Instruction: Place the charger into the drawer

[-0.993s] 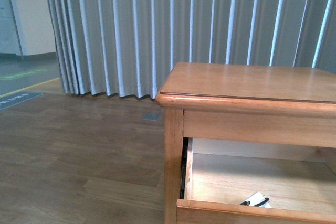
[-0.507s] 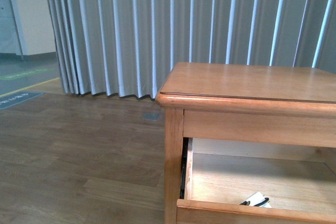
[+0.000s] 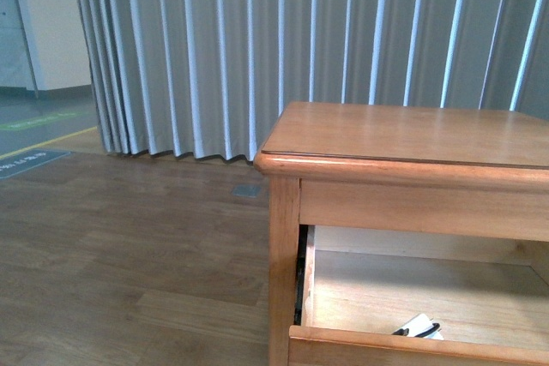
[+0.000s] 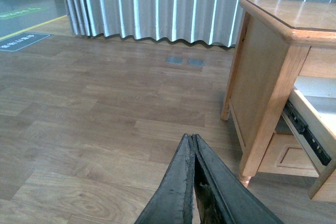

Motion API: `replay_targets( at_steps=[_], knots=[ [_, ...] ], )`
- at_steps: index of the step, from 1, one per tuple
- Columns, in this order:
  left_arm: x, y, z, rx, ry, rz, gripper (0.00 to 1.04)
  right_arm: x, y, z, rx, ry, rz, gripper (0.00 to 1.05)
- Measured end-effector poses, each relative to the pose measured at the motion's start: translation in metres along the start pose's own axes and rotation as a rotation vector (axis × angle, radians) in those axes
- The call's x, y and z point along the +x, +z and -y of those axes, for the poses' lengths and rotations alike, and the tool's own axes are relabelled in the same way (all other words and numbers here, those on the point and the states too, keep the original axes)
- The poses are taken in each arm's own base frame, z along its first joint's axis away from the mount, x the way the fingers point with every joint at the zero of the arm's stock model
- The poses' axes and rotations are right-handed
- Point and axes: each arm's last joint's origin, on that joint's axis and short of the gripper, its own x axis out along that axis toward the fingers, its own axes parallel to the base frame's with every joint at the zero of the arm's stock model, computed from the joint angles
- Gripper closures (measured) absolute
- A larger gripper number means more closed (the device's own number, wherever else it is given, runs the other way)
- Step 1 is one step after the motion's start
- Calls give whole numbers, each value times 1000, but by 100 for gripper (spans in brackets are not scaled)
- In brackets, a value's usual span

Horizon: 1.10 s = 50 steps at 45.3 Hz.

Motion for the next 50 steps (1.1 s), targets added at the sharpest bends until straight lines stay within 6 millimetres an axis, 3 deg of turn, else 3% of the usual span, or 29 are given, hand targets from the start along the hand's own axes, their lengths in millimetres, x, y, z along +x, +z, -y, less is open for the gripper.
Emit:
replay_targets(
  at_steps=[8,12,19,32,50],
  knots=[
    [0,0,0,-1,0,0,99,0,0,0,0,0,0,8],
    [0,0,0,0,0,0,83,0,0,0,0,0,0,8],
    [0,0,0,0,2,0,56,4,5,-2,-179,-152,141,8],
    [0,0,0,0,0,0,6,36,-29,-15,-247,38,-282,8],
    [0,0,0,1,0,0,6,92,-45,-20,-233,110,-466,8]
  ],
)
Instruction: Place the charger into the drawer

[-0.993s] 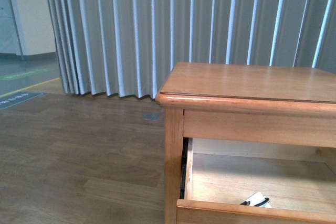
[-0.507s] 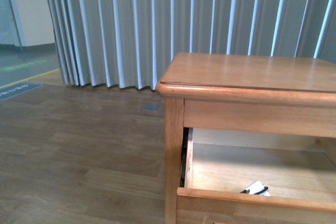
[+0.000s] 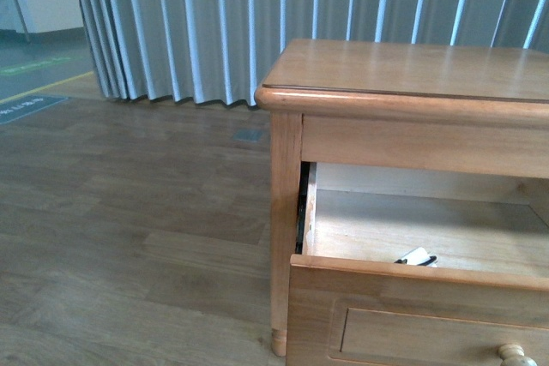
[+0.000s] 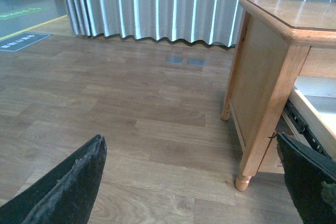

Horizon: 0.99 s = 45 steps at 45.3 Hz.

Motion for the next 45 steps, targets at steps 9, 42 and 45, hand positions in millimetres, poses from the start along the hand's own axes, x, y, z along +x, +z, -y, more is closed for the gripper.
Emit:
replay_targets(
  at_steps=[9,42,45],
  knots=[
    [0,0,0,0,0,0,6,34,12,-3,7,6,11,8],
    [0,0,0,0,0,0,6,187,54,3,63,-103,81,8],
    [0,0,0,0,0,0,6,192,52,2,79,-111,74,8]
  ],
)
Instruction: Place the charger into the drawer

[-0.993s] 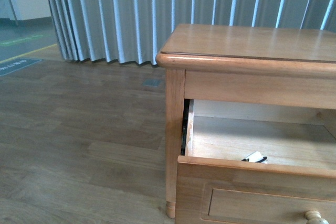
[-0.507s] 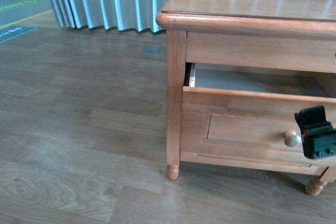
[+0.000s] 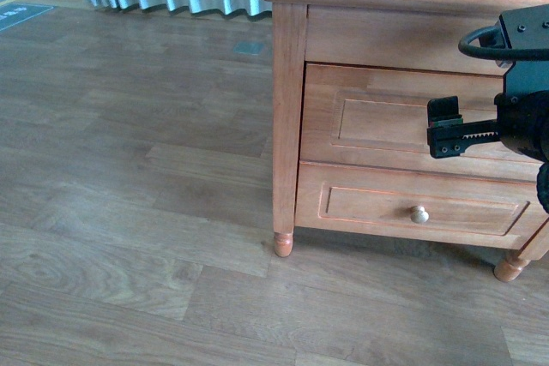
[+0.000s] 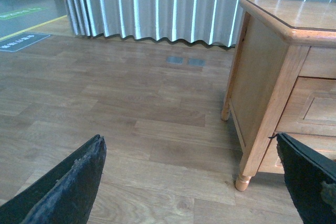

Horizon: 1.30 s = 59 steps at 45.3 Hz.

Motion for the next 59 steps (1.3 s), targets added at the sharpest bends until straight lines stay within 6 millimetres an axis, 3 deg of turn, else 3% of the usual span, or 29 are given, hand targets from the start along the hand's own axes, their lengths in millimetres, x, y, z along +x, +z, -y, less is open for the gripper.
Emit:
replay_targets(
  at_steps=[11,19,26,30,46,50,55,59],
  knots=[
    [0,0,0,0,0,0,6,7,-2,-4,16,-37,-9,8],
    [0,0,0,0,0,0,6,-12,8,-1,20,1,38,8],
    [0,0,0,0,0,0,6,-70,27,10,34,9,106,8],
    [0,0,0,0,0,0,6,-109,24,16,49,14,90,8],
    [0,0,0,1,0,0,6,-218,27,42,207,-19,166,8],
    [0,0,0,1,0,0,6,-233,31,45,229,-22,231,8],
    [0,0,0,1,0,0,6,-235,33,45,241,-16,250,9],
    [0,0,0,1,0,0,6,-237,21,51,199,25,356,27]
  ],
)
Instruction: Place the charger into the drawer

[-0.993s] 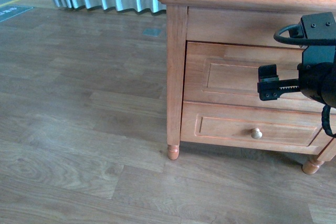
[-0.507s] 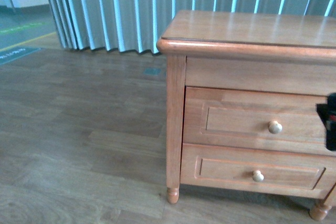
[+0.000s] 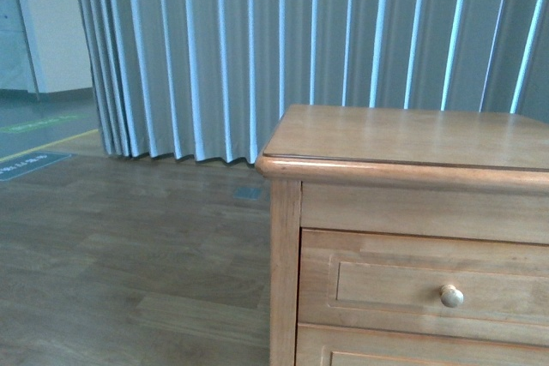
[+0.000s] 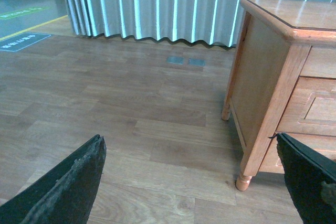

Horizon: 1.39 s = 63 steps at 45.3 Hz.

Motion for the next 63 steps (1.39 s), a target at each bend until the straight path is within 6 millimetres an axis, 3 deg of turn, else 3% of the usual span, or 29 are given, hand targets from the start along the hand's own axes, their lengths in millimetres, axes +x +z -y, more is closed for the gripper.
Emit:
replay_targets(
  at_steps=[8,14,19,35,63],
  knots=[
    [0,0,0,0,0,0,6,-14,-11,2,-19,-10,21,57],
    [0,0,0,0,0,0,6,-25,-20,3,-24,-7,19,87],
    [0,0,0,0,0,0,6,-30,-24,3,-26,-7,19,104],
    [0,0,0,0,0,0,6,-47,-40,3,-27,-6,31,103],
    [0,0,0,0,0,0,6,-63,-41,3,-28,-6,34,103]
  ],
)
